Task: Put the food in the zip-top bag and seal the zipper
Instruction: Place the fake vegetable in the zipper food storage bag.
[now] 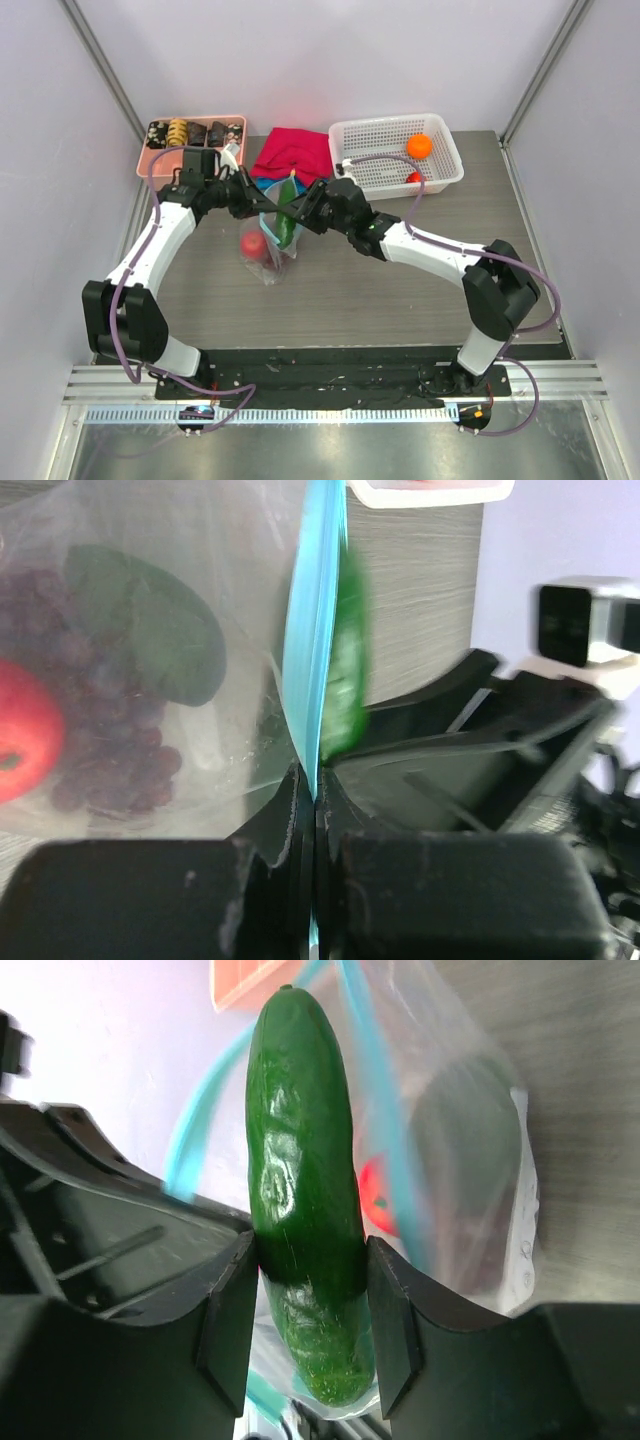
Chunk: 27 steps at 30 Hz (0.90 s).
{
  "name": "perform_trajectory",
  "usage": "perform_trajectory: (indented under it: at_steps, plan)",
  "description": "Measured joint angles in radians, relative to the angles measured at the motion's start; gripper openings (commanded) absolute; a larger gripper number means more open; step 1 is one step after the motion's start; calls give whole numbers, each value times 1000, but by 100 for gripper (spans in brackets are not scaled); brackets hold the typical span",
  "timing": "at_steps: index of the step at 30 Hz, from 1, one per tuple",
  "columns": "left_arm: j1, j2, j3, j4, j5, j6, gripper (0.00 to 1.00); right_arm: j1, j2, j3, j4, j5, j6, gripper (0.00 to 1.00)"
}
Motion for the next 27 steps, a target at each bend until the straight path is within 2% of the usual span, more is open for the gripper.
perform_trajectory:
  at_steps: [9,11,12,13,15,17,19,21,22,27]
  plan:
    - [1,-13,-8,-2,0,24,0,-5,109,52,-27,-209,3,1]
    - [1,-15,-10,-4,2,30,0,-6,116,70,-45,-212,-2,7]
    - [1,-15,-10,-4,4,32,0,-10,116,79,-53,-210,-2,11]
    - [1,-17,-10,-4,6,34,0,-14,116,89,-59,-204,-2,24]
    - [1,-19,-10,-3,8,39,0,-21,116,107,-71,-190,0,29]
    - [3,-22,-10,-4,10,44,0,-26,116,112,-72,-162,8,61]
    - [3,-23,-10,-4,15,44,0,-29,116,111,-66,-141,23,82]
    - [3,-24,-10,-3,18,43,0,-33,116,108,-63,-126,27,86]
    - [6,-26,-10,-4,19,42,0,-38,116,107,-62,-123,22,92]
    - [10,-26,-10,-4,24,22,0,-51,96,93,-46,-147,-3,95]
